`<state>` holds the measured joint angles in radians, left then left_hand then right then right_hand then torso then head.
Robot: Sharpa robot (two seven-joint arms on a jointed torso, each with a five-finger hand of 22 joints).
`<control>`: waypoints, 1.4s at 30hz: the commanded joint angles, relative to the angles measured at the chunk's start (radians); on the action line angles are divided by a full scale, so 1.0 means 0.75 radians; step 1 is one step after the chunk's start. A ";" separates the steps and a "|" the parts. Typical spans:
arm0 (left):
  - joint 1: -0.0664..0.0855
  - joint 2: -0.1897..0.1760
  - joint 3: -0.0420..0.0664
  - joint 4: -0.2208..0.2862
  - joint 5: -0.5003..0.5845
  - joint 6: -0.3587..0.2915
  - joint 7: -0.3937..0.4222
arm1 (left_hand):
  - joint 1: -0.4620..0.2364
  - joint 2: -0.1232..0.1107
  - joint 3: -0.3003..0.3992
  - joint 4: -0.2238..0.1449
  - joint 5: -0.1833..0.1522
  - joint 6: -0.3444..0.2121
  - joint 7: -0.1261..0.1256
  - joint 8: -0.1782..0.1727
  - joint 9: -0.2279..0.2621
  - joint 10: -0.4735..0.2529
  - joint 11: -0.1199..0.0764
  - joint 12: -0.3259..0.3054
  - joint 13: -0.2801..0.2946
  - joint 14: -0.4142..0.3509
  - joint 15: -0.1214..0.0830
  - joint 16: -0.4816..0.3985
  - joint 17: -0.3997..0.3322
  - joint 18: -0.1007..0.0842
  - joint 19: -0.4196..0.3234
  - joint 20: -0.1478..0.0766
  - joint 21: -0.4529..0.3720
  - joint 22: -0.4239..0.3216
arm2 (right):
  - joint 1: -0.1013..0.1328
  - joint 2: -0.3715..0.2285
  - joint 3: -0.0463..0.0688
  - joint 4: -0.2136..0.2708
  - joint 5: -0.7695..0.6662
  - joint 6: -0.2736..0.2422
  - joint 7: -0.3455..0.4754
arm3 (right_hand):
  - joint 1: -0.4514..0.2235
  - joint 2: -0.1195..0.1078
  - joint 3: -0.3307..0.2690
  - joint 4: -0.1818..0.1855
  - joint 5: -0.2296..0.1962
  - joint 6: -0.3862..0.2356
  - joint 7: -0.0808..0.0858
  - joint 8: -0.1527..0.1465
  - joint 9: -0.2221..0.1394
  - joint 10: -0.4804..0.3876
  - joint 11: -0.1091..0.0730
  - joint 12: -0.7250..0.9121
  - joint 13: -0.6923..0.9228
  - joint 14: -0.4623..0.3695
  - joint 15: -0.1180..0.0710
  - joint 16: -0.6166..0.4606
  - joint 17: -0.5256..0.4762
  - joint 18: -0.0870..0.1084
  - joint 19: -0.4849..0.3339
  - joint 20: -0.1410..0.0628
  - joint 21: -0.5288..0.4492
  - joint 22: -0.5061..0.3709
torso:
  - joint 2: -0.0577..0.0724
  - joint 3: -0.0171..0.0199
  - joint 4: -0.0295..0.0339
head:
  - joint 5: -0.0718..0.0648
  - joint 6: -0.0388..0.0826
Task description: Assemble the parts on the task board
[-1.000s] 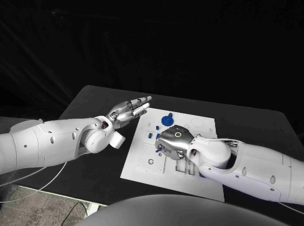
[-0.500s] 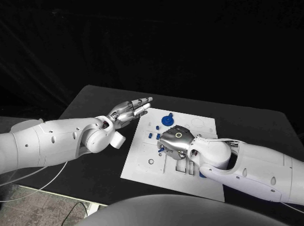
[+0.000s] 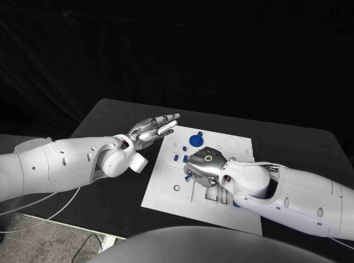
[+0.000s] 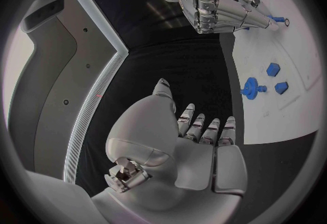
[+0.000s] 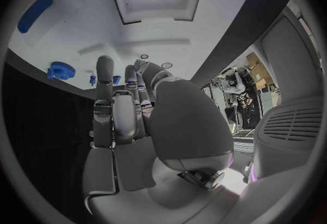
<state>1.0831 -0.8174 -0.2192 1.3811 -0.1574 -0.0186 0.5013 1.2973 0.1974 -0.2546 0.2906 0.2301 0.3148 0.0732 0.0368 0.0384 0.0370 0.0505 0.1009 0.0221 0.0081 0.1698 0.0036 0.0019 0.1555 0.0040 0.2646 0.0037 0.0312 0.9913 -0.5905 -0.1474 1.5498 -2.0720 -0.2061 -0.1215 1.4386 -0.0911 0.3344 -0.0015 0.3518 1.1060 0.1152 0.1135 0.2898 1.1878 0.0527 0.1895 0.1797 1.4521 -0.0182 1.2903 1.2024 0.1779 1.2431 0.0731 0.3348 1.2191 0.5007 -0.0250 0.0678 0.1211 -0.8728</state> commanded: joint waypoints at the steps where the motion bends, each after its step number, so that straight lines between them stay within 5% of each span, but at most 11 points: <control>1: 0.000 0.005 0.001 0.000 0.001 0.031 0.006 | -0.003 0.014 -0.005 -0.001 0.008 0.008 0.003 0.007 0.001 -0.003 0.004 0.005 -0.002 -0.002 0.011 -0.001 0.001 0.011 0.001 0.006 0.004 0.002 | 0.000 0.000 0.000 0.002 -0.023 0.038 -0.006 | -0.008 -0.005 0.009 -0.001 -0.005 0.004 -0.004 -0.005 0.000 0.009 -0.001 -0.004 0.001 -0.006 0.003 -0.008 -0.002 0.004 -0.003 -0.003 -0.009 0.002 | 0.000 -0.0003 0.0003 | 0.002 0.000; 15: -0.002 0.008 0.001 -0.004 0.001 0.038 0.002 | -0.003 0.017 -0.004 -0.001 0.009 0.006 0.003 0.007 0.001 -0.003 0.006 0.005 -0.002 -0.001 0.013 0.000 0.001 0.011 0.001 0.008 0.004 0.005 | 0.000 -0.001 -0.002 -0.005 -0.018 0.087 -0.031 | -0.016 -0.004 0.011 0.002 -0.002 0.004 -0.003 -0.008 0.000 0.008 0.001 -0.005 0.001 -0.011 0.003 -0.016 -0.011 0.004 -0.005 -0.002 -0.011 0.003 | 0.001 -0.0004 0.0003 | 0.004 0.000; 42: -0.005 0.013 0.001 -0.008 0.001 0.054 -0.015 | 0.006 0.022 -0.003 -0.004 0.016 0.033 0.016 0.011 0.004 -0.004 0.008 0.005 -0.002 0.000 0.019 0.000 0.001 0.012 0.003 0.015 0.005 0.007 | -0.001 0.000 -0.002 -0.010 -0.001 0.058 -0.029 | -0.033 -0.008 0.011 0.004 -0.043 0.006 -0.010 -0.015 -0.001 0.016 -0.006 0.002 0.009 -0.017 0.001 -0.026 -0.023 0.005 -0.008 0.000 -0.025 0.004 | 0.000 0.0000 0.0008 | 0.011 0.000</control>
<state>1.0795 -0.8104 -0.2193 1.3744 -0.1573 -0.0017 0.4866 1.2972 0.2053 -0.2546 0.2906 0.2380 0.3347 0.0851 0.0421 0.0408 0.0371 0.0504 0.1009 0.0215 0.0081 0.1770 0.0036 0.0020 0.1555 0.0075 0.2681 0.0037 0.0361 0.9907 -0.5910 -0.1489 1.5432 -2.0700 -0.1605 -0.1369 1.4197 -0.0962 0.3428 0.0016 0.3227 1.1077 0.1102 0.1057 0.2880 1.1929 0.0476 0.1894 0.1853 1.4448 -0.0181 1.2770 1.1859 0.1779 1.2432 0.0731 0.3215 1.2209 0.5005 -0.0250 0.0679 0.1286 -0.8728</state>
